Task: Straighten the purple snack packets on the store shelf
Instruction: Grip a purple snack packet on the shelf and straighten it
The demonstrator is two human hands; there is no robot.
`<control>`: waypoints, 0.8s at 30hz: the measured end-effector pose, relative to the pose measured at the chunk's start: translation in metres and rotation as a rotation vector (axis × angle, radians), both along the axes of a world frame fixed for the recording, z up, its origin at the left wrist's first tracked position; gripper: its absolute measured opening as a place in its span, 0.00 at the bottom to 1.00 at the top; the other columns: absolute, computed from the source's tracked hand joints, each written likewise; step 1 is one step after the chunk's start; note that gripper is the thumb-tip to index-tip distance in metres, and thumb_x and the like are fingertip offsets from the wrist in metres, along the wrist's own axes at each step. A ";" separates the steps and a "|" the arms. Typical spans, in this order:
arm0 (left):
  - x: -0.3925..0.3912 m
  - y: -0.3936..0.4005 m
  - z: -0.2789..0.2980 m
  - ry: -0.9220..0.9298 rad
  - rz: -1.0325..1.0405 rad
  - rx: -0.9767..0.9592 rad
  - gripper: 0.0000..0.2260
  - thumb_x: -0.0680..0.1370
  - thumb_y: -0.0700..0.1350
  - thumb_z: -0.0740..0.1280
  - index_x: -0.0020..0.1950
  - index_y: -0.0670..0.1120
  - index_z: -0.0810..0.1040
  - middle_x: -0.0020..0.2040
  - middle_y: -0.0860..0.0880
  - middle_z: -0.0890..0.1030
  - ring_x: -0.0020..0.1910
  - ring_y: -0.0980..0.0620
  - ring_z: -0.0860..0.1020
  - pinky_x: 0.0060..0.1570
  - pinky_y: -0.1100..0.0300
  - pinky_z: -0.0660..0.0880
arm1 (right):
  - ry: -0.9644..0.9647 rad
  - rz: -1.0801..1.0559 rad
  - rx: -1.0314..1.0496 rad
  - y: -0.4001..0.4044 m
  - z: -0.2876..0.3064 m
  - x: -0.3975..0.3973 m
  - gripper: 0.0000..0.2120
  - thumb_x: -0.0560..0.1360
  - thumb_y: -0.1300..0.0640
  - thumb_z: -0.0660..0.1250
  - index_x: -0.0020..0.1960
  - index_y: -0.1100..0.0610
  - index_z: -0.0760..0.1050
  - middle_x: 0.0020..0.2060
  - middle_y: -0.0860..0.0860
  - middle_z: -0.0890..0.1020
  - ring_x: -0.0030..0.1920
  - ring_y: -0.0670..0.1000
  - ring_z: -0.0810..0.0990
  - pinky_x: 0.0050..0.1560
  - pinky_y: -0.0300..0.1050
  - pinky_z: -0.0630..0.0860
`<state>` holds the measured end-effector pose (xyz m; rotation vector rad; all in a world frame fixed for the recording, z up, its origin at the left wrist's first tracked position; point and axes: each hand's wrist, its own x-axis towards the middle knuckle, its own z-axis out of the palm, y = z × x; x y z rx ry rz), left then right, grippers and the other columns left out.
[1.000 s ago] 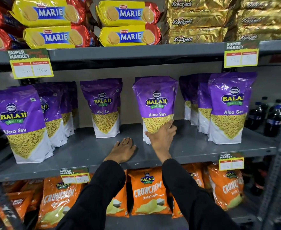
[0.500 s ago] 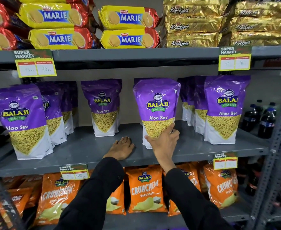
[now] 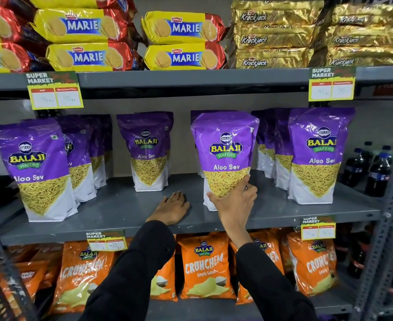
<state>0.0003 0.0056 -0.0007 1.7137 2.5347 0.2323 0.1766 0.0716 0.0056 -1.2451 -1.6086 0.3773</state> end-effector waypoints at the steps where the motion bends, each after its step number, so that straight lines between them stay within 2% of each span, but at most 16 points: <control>1: 0.000 0.000 0.000 0.002 -0.002 0.004 0.26 0.85 0.53 0.47 0.81 0.42 0.51 0.83 0.44 0.51 0.82 0.48 0.49 0.79 0.47 0.47 | 0.001 -0.001 0.003 0.000 0.000 0.000 0.61 0.58 0.34 0.79 0.78 0.58 0.52 0.61 0.60 0.68 0.61 0.59 0.70 0.58 0.53 0.74; 12: -0.001 0.000 -0.003 0.022 -0.008 0.042 0.24 0.84 0.53 0.48 0.78 0.42 0.58 0.81 0.43 0.57 0.81 0.47 0.54 0.77 0.45 0.52 | -0.027 -0.015 0.039 -0.003 -0.002 0.000 0.61 0.58 0.30 0.77 0.78 0.57 0.52 0.60 0.59 0.68 0.59 0.57 0.70 0.58 0.52 0.74; 20: 0.003 -0.003 0.000 0.023 -0.007 0.030 0.25 0.85 0.53 0.47 0.79 0.42 0.56 0.81 0.43 0.56 0.81 0.47 0.54 0.78 0.45 0.51 | -0.012 0.001 0.079 -0.003 -0.006 0.002 0.61 0.58 0.28 0.75 0.78 0.57 0.52 0.61 0.59 0.68 0.60 0.58 0.70 0.59 0.54 0.73; 24: 0.002 -0.003 0.000 0.019 -0.003 0.042 0.24 0.84 0.53 0.48 0.78 0.42 0.59 0.80 0.43 0.59 0.80 0.46 0.56 0.78 0.45 0.53 | -0.008 0.000 0.079 -0.004 -0.008 0.001 0.61 0.59 0.27 0.74 0.78 0.57 0.52 0.62 0.60 0.68 0.61 0.58 0.70 0.60 0.54 0.74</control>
